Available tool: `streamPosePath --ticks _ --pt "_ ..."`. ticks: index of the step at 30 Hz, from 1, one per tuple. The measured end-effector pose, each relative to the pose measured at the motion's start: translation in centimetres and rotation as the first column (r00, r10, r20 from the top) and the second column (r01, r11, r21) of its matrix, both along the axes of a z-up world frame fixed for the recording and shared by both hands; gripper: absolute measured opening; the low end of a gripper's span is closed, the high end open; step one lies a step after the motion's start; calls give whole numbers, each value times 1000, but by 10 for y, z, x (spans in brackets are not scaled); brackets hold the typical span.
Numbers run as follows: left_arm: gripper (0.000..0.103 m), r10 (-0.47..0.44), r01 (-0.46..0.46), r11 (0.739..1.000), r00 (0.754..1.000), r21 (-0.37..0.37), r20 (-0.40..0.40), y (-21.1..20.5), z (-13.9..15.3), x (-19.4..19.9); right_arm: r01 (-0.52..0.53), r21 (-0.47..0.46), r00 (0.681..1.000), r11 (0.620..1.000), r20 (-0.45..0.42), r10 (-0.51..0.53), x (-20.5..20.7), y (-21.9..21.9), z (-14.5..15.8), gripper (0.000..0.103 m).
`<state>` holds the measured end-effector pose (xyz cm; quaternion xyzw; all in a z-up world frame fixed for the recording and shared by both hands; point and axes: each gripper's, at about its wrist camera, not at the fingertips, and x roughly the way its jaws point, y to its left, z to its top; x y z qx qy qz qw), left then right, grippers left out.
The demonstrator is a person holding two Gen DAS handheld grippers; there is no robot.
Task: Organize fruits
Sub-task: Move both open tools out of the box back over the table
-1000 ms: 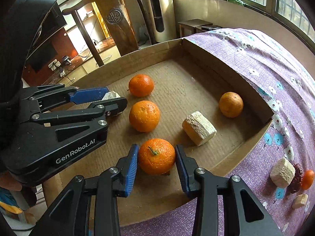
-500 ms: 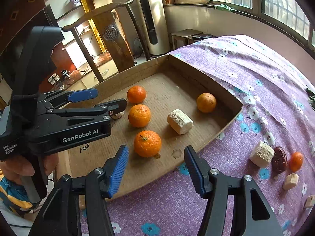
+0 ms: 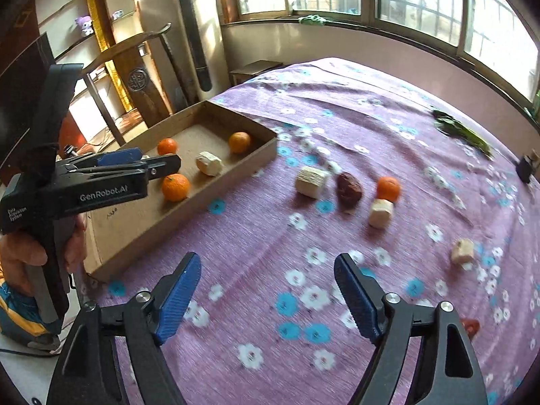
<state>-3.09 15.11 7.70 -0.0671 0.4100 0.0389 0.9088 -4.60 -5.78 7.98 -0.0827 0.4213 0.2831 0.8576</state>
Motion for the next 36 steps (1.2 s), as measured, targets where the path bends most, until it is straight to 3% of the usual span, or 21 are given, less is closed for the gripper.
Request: streamPosePath --ticks 6,14,18,28,33,34,36 --pt "79 -91 92 996 996 16 -24 -49 -5 9 174 107 985 979 -25 -172 -7 -88 2 93" --pt "79 -126 127 992 990 12 -59 -83 -13 18 304 42 953 952 -12 -304 -17 -152 -6 93" --pt "79 -149 150 989 986 9 -72 -98 -15 24 356 50 934 933 -49 -353 -12 -174 -16 93" --pt "79 -130 132 991 987 11 -97 -99 -22 38 230 -94 972 969 -29 -233 37 -160 -26 93" --pt "79 -119 121 993 987 9 -111 -95 -25 44 198 -135 975 971 -79 -210 60 -160 -49 92" --pt "79 -119 121 993 986 12 -114 -96 -26 44 195 -151 975 969 -82 -208 64 -159 -54 88" --pt "79 -117 121 992 986 21 -118 -96 -28 46 180 -154 973 971 -117 -199 70 -159 -64 69"
